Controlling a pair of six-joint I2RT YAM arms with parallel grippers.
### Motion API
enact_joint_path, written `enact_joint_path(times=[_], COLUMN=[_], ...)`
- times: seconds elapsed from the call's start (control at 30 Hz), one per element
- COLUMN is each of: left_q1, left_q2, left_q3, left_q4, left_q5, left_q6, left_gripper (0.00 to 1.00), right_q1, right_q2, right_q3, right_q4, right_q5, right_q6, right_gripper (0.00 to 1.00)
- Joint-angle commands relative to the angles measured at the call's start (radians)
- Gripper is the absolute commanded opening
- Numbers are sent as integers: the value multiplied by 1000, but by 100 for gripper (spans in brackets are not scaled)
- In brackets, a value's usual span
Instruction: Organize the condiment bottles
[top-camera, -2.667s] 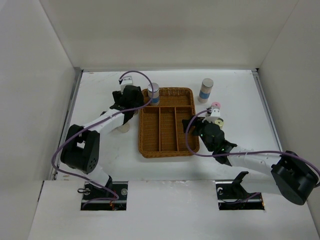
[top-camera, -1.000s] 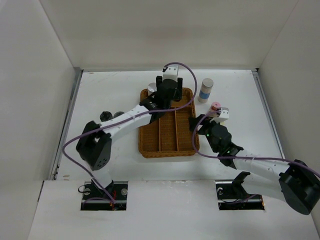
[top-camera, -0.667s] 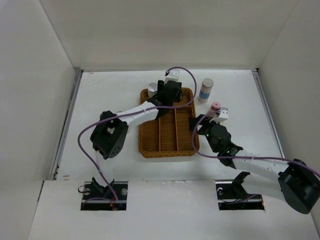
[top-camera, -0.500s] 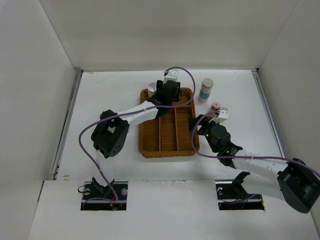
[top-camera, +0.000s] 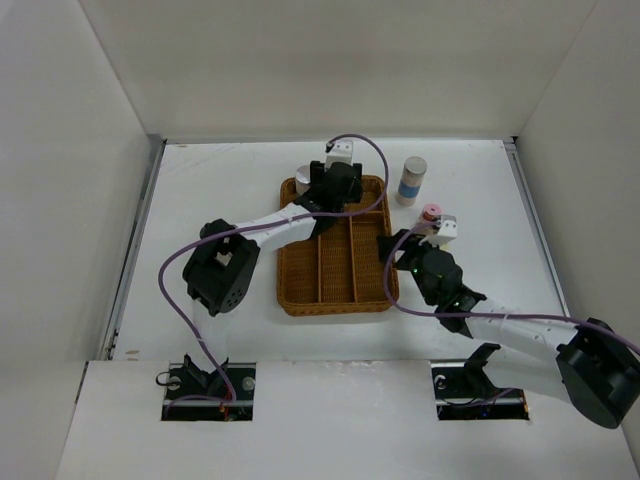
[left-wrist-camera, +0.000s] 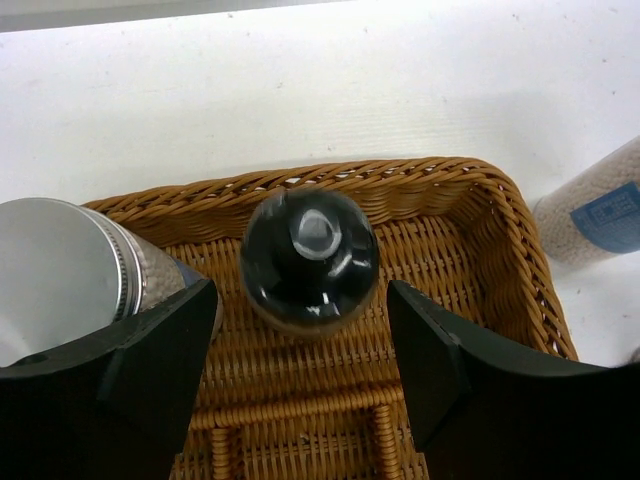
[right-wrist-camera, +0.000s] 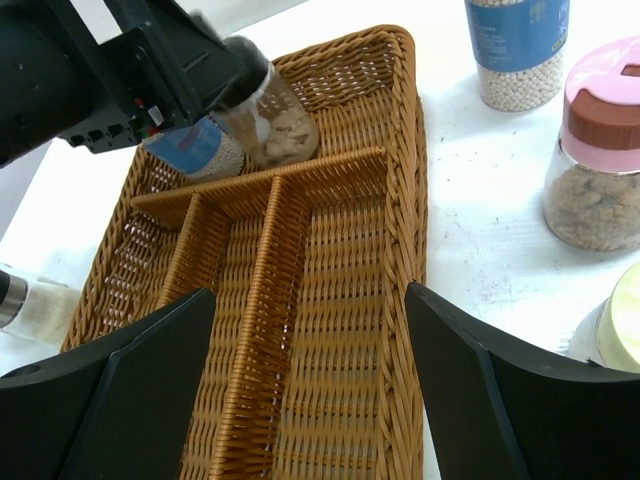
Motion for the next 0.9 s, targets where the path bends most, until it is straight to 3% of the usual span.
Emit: enact_joint_path(times=[0.0,0.17,0.4,0.5,0.6,0.67,0.77,0.87], left_q1=[3,-20,-68,-88,-99,-96,-79,-56], left_q2=[-2,-64,-239,-345,-475,-578,-693,-778], left_q3=[-8,-19,-63,-148,-307,-457,-629,-783], left_q4=[55,66,106,173,293,382,434,475], left_q5=[4,7,78,91,104,107,111,120], left_q6=[-17,-16,-25,-37,-66,-94,-144,-198], left_gripper=[69,76,75,69,50,39,33,31], right_q1=[-10,-10,-4,-3,-19,-59,-114,-197], right_q2=[-36,-57,-154,-215,-203,-168,-85,21], right_q3=[-3,-15,7,49,114,175,275,385], right_q4=[36,42,-27,-127,-219,-279,-337,-374], right_q5=[18,39,43,67,87,87,92,96], right_q6=[0,-11,-27,-13,-4,-7,-34,-100], right_gripper=[83,82,45,31,24,23,24,40])
